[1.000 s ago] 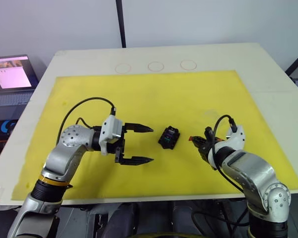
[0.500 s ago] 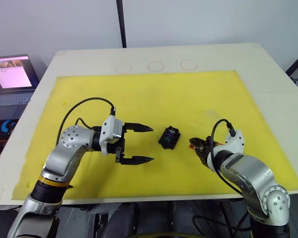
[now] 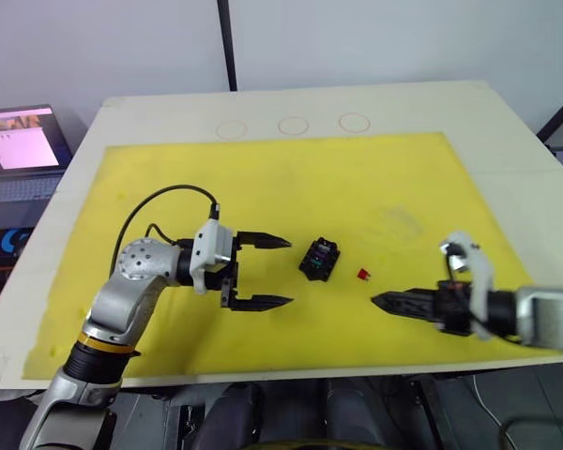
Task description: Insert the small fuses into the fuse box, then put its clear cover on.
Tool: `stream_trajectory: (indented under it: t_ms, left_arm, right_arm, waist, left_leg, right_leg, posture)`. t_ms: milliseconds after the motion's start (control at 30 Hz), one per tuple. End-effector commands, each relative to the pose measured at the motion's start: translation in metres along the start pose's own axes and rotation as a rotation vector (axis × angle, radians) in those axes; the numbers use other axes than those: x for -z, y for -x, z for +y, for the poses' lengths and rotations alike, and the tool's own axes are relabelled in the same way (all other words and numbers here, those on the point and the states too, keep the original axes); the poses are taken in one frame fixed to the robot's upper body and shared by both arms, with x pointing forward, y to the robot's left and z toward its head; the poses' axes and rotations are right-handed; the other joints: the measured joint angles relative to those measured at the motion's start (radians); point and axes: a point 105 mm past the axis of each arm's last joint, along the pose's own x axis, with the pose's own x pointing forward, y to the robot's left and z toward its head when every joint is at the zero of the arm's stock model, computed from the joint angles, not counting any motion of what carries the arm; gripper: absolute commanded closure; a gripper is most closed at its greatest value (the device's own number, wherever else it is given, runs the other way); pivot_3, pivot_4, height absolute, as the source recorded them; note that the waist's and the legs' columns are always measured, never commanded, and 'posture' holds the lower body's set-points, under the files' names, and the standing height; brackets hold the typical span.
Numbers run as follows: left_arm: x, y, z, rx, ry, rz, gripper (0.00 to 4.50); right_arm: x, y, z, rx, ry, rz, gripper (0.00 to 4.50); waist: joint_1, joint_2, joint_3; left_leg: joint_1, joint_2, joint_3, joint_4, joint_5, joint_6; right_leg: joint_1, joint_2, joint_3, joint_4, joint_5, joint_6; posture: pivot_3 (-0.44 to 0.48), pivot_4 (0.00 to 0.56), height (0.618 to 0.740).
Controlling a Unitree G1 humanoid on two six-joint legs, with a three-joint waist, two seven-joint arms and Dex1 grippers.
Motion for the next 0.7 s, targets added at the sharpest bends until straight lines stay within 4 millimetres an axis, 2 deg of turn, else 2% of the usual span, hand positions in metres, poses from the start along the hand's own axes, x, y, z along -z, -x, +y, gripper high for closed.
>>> stream_trajectory:
  t_ms: [33,200,367,467,533,700]
  left_arm:
    - [-0.004,-0.002,-0.001,0.006,-0.027,-0.013,0.00]
    - [-0.005,-0.002,0.002,0.008,-0.032,-0.011,0.00]
    - [-0.005,0.000,0.001,0.004,-0.033,-0.006,0.00]
    - [-0.005,0.000,0.000,0.000,-0.031,-0.004,0.00]
    - [-0.005,0.000,0.000,-0.001,-0.030,-0.003,0.00]
    - [-0.005,0.000,0.000,-0.001,-0.030,-0.001,0.00]
  right_arm:
    - [-0.009,0.010,-0.009,-0.129,0.051,0.056,0.04]
    - [-0.029,-0.006,-0.022,-0.233,0.141,0.087,0.04]
    - [-0.038,-0.022,-0.044,-0.225,0.202,0.127,0.04]
    - [-0.040,-0.025,-0.051,-0.229,0.206,0.142,0.63]
    - [-0.041,-0.027,-0.051,-0.247,0.201,0.147,1.26]
    - [-0.047,-0.033,-0.046,-0.294,0.188,0.137,1.26]
  waist:
    - [0.001,-0.002,0.000]
    - [-0.001,-0.003,0.001]
    - [0.001,-0.003,0.002]
    - [0.004,-0.003,0.002]
    - [0.005,-0.003,0.002]
    - [0.001,-0.003,0.002]
  left_leg:
    - [0.000,0.001,0.000,0.000,0.000,0.000]
    - [-0.002,0.002,0.000,0.000,0.000,0.000]
    - [-0.003,0.000,-0.001,-0.001,0.000,-0.001]
    - [-0.003,-0.001,-0.001,-0.001,0.000,-0.002]
    - [-0.003,-0.002,-0.002,-0.001,0.000,-0.002]
    - [-0.003,-0.002,-0.002,-0.001,0.000,-0.002]
  right_leg:
    - [0.000,0.002,-0.001,0.000,0.000,0.000]
    - [-0.003,0.003,-0.001,0.001,0.002,0.003]
    - [-0.005,0.000,0.000,0.001,0.002,0.004]
    - [-0.005,-0.003,0.000,0.001,0.002,0.004]
    - [-0.005,-0.004,0.000,0.001,0.002,0.004]
    - [-0.005,-0.004,0.000,0.002,0.002,0.004]
  posture:
    - [0.000,0.150,0.740]
    - [0.000,0.150,0.740]
    - [0.000,0.150,0.740]
    - [0.000,0.150,0.740]
    - [0.000,0.150,0.740]
    - [0.000,0.150,0.740]
